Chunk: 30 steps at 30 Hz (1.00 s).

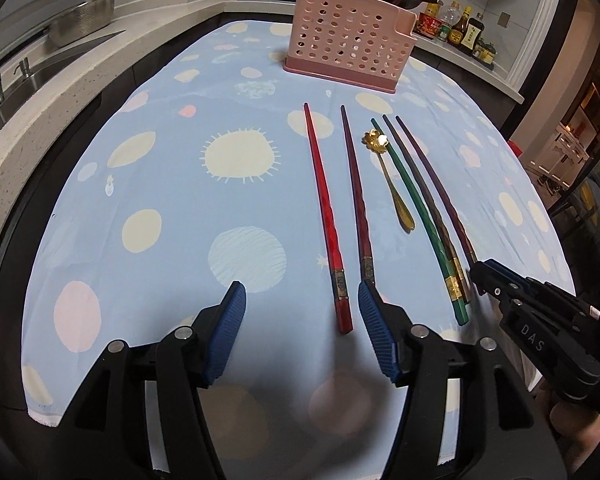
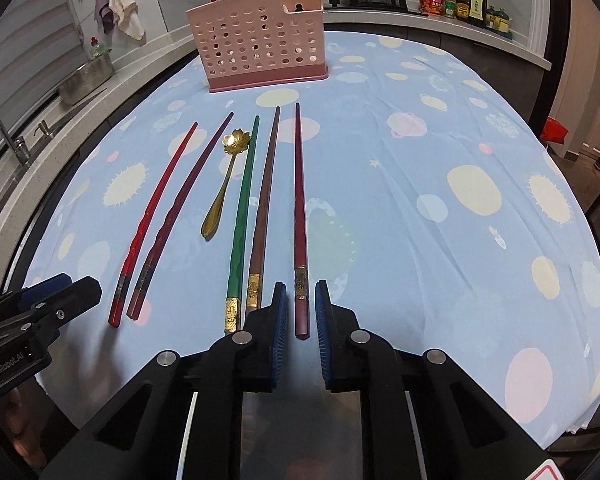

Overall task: Organize utensils
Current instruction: 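Move both open tools back toward the remaining utensils, then grasp a red chopstick with the left tool while the right tool grasps a dark-red chopstick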

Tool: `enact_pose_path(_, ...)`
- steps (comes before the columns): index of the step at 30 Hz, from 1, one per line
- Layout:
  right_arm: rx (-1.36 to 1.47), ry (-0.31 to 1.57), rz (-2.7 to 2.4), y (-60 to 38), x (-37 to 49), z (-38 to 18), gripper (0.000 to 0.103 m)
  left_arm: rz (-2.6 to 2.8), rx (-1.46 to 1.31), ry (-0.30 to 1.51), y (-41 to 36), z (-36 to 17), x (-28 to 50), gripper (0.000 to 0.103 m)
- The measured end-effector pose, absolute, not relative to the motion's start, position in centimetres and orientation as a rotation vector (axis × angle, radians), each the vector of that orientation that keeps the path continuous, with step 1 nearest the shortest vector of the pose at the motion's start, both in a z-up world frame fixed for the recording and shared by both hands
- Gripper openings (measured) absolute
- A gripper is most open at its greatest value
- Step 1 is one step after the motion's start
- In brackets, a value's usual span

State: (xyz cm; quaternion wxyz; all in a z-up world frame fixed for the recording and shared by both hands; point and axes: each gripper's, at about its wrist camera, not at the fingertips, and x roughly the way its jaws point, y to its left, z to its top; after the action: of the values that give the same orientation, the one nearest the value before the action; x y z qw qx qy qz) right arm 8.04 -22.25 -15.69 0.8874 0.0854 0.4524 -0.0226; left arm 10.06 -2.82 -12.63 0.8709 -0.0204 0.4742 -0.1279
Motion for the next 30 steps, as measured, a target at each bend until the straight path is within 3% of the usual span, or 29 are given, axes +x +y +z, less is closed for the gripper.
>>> enact_pose_path(21, 0.200, 0.939, -0.044, -22.6, 8.1, -16.0, 0.007, -0.273, -0.057, 1.012, -3.8, -14.0, 10.9, 0.055)
enact_pose_path(30, 0.208, 0.946, -0.045, -22.5, 7.8, -16.0, 0.007, -0.248, 0.033, 0.982, -4.8, -14.3, 10.7, 0.050)
